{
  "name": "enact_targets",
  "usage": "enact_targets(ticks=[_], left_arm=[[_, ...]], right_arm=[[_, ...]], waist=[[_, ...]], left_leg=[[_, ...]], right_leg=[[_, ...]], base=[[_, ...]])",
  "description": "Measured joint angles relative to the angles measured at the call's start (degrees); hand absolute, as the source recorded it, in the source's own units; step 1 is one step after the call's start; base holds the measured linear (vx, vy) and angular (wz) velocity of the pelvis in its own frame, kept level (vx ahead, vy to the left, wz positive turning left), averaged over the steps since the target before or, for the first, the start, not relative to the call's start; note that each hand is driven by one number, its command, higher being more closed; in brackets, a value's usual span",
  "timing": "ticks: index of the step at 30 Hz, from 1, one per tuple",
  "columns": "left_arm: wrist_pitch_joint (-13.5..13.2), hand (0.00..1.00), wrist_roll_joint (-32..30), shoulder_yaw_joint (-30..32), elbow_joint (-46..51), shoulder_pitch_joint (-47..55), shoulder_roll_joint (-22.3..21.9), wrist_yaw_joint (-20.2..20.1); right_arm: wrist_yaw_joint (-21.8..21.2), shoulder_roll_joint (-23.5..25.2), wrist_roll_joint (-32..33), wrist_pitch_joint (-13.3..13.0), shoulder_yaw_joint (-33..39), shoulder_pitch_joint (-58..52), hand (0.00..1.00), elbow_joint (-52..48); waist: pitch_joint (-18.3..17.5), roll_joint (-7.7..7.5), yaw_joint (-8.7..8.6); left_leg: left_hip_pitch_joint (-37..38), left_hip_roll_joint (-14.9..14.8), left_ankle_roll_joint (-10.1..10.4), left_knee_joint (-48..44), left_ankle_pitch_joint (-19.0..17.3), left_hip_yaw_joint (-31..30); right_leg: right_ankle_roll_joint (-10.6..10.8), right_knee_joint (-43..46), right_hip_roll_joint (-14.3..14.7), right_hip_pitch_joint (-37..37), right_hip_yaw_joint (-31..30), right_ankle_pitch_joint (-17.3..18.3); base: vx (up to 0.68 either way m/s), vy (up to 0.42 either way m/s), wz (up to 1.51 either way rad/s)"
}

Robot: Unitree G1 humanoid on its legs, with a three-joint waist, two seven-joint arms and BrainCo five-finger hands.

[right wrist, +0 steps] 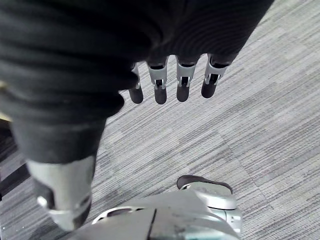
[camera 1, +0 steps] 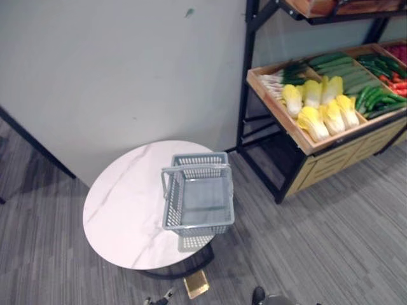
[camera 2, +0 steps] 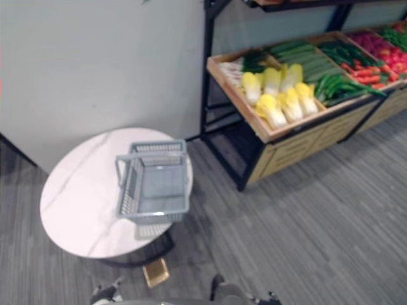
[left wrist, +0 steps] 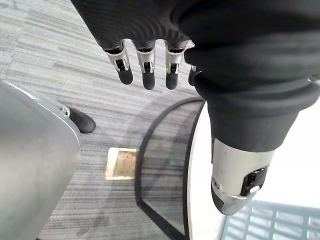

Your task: Pick vegetable in the basket

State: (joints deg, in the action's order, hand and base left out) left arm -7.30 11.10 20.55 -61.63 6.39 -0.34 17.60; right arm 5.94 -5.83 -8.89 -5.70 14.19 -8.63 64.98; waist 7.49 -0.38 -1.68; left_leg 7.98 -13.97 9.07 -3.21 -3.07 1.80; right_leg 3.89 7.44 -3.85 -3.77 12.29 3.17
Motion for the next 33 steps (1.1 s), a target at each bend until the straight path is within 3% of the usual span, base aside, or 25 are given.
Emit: enact_targets(ticks=[2, 7, 11, 13, 14, 17, 20, 24, 31, 33], left_arm=[[0.0, 0.0, 0.06, 0.07, -0.04, 0.05, -0.09, -0.01], [0.34, 0.0, -0.62, 2.48, -0.66, 0.89, 0.6, -0.14], [1.53, 0.0, -3.74, 5.81, -1.75, 4.06, 1.0, -0.69], [1.88, 0.0, -5.47, 6.42, -1.79, 4.89, 1.52, -1.53], [2.22, 0.0, -6.26, 6.3, -1.79, 5.65, 1.92, -2.29], [2.51, 0.0, -8.18, 2.09, -1.75, 7.12, 2.75, -3.74], [2.51, 0.0, -10.08, -2.45, -1.6, 7.13, 4.62, -5.34], [2.65, 0.0, -10.16, -4.91, -1.56, 6.9, 5.49, -6.32], [3.0, 0.0, -10.13, -5.54, 0.26, 6.48, 5.41, -6.43], [2.92, 0.0, -9.96, -4.63, 1.16, 5.81, 5.39, -6.1]], right_arm=[[0.0, -0.06, 0.02, -0.03, 0.18, -0.14, 0.0, 0.32], [0.19, -0.73, 0.25, -0.09, 6.68, 0.12, 0.0, 1.18], [0.61, -7.2, -0.09, 0.19, 20.28, 2.6, 0.0, 0.89], [1.12, -11.43, -0.18, 0.66, 22.51, 3.93, 0.0, -1.8], [1.24, -14.18, -0.32, 0.98, 21.22, 4.22, 0.0, -7.42], [1.29, -23.1, -5.05, 1.17, 11.97, 6.62, 0.0, -25.22], [0.89, -28.93, -9.28, 0.09, 3.0, 9.96, 0.0, -38.05], [-1.58, -30.57, -9.26, -1.96, -9.43, 16.25, 0.0, -47.97], [-4.41, -30.83, -9.18, -3.06, -32.37, 38.76, 0.0, -49.14], [-5.24, -29.62, -9.12, -2.94, -37.08, 48.49, 0.0, -45.34]], waist=[[-0.28, 0.49, 0.05], [-0.73, 0.59, 0.17], [-0.95, 0.86, -0.01], [-1.09, 1.0, -0.17], [-0.83, 0.42, -0.85], [-1.45, 1.23, -2.6], [-2.04, 0.51, -2.67], [-2.77, -0.45, -2.62], [-2.19, -1.16, 1.39], [-0.62, -1.98, 3.55]], left_leg=[[-1.06, 0.08, -0.22, 0.05, 0.38, -0.68], [-1.52, 2.0, -0.26, 2.04, 2.19, 4.19], [0.28, 3.03, -0.24, 5.21, 2.15, 7.43], [1.05, 3.3, -0.18, 6.17, 2.01, 8.87], [1.26, 3.22, -0.07, 6.28, 1.2, 9.88], [1.11, 3.2, -0.3, 6.09, -1.62, 12.2], [1.04, 4.15, -0.49, 5.42, -2.7, 13.32], [-0.71, 4.68, -0.53, 3.88, -3.67, 13.02], [-3.29, 5.13, -1.11, 3.99, -2.43, 9.71], [-4.78, 5.17, -1.24, 3.23, -2.18, 8.23]], right_leg=[[-0.07, -1.45, -0.26, 0.99, 1.7, -0.1], [0.51, -4.85, -1.85, 3.35, 4.24, -1.8], [0.79, -8.68, -1.94, 4.07, 2.15, -4.93], [0.98, -9.1, -1.99, 3.93, 1.15, -5.56], [1.04, -9.4, -1.74, 3.57, 0.37, -6.0], [1.6, -10.18, -1.17, 1.86, -2.31, -7.56], [2.16, -11.88, -1.79, 1.87, -3.75, -9.04], [2.29, -12.82, -2.6, 1.5, -3.79, -9.97], [2.2, -13.05, -3.29, 0.84, -0.94, -10.91], [1.57, -13.17, -3.44, 0.68, -0.12, -11.46]], base=[[0.06, -0.045, 0.62], [0.04, 0.023, 0.39], [0.03, 0.065, -0.23], [-0.03, 0.063, -0.28], [-0.04, 0.048, -0.35], [-0.06, 0.042, -0.46], [-0.08, 0.043, -0.29], [-0.07, 0.015, -0.02], [0.0, -0.007, 0.23], [0.02, 0.006, 0.32]])
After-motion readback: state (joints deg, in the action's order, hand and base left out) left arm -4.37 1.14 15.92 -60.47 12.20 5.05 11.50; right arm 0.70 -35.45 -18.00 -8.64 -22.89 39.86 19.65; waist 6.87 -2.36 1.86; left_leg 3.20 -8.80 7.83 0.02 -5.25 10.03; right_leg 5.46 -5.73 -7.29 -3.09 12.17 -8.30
